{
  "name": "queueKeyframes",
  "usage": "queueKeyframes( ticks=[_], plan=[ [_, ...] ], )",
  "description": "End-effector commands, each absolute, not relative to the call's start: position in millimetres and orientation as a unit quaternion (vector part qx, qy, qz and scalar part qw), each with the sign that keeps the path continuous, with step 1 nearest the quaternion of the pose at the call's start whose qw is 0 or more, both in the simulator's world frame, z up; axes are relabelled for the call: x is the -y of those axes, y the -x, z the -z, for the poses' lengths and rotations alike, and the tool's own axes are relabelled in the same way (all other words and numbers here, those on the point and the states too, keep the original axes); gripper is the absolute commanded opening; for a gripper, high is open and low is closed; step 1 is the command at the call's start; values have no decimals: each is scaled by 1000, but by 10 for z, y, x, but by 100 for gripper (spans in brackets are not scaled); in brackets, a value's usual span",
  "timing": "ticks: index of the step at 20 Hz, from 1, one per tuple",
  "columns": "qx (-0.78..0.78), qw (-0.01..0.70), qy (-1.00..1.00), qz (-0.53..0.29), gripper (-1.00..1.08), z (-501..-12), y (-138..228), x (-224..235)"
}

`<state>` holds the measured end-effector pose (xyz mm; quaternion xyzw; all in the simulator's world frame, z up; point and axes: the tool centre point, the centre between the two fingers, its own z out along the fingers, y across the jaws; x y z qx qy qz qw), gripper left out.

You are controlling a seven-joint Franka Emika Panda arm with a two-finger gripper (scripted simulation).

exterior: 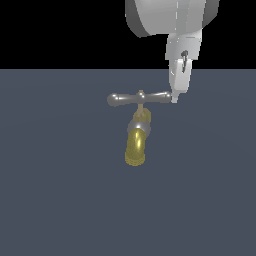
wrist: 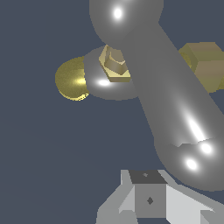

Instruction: Turn on the faucet by rotating a designated handle.

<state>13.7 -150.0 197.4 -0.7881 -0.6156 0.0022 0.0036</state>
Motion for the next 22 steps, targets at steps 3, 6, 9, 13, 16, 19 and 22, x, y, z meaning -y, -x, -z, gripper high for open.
queueKeyframes(
  ticks=[3, 6, 9, 13, 16, 19, 22],
  plan=[
    [618, 0, 787, 0, -100, -1984, -269, 1514],
    [614, 2, 789, -2, -100, -1972, -271, 1530],
    [614, 2, 789, -2, -100, -1973, -370, 1487],
    [615, 2, 788, -2, -100, -1976, -498, 1429],
    [615, 2, 788, -1, -100, -1975, -593, 1390],
    [616, 1, 788, -1, -100, -1978, -685, 1348],
    [616, 1, 788, -1, -100, -1979, -774, 1309]
  ],
)
